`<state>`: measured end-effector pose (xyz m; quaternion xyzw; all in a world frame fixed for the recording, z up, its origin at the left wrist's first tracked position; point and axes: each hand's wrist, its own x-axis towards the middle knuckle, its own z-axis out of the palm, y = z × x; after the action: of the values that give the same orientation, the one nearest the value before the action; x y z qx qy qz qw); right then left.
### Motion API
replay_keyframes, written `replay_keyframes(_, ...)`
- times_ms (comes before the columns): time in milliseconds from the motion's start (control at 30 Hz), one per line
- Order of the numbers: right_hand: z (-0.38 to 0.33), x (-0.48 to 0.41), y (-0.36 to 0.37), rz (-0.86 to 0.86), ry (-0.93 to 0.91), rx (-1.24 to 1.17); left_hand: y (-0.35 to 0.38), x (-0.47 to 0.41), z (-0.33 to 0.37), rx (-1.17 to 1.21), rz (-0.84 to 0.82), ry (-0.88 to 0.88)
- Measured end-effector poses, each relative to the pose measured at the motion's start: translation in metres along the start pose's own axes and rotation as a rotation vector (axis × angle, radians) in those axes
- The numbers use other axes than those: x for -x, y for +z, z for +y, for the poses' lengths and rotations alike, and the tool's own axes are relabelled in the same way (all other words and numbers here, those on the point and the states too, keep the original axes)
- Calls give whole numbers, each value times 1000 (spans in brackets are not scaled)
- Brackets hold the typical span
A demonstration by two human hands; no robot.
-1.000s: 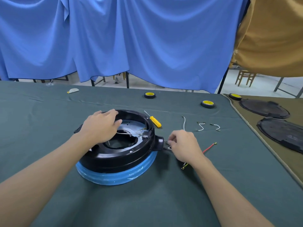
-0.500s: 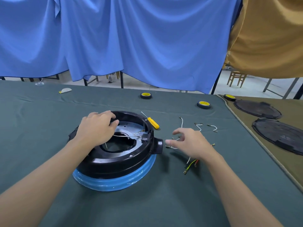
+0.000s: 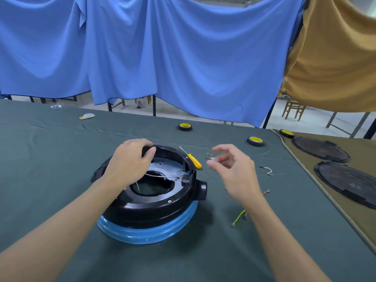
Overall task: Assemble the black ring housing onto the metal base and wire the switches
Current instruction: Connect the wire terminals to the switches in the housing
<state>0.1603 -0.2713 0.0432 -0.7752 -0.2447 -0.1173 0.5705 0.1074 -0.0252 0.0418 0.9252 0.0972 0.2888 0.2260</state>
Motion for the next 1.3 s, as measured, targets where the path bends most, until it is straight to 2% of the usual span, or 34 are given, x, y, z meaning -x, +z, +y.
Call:
replay_keyframes(100,-27,5,20,-101,-115,-92,-6,3,7,370,6,-68)
replay_keyframes(200,-43,7,41,-206,-202,-99,-17,3,13,860,-175,-235)
replay_keyframes(300,-48,8,58,-323,-243,-40,-28,3,13,1035,-298,-316)
replay_keyframes(433,-50,8,72,-414,-286,19,-37,7,8,1054,-293,-316)
replay_keyframes(567,-54,7,83,-456,-285,68,-42,9,4,1067,-197,-409)
replay_keyframes(667,-59,2,88,-462,-259,55,-45,10,2,1040,-134,-399)
replay_keyframes(833,-78,-16,99,-255,1,50,-48,5,-2,920,50,-368)
replay_keyframes(967,-88,-23,115,-321,355,-192,-47,4,-5,705,116,-302)
replay_keyframes(1100,-90,-28,131,-203,423,-254,-47,5,-9,564,178,-253)
replay_keyframes(1300,-92,-39,136,-168,526,-491,-58,5,-28,448,89,-238)
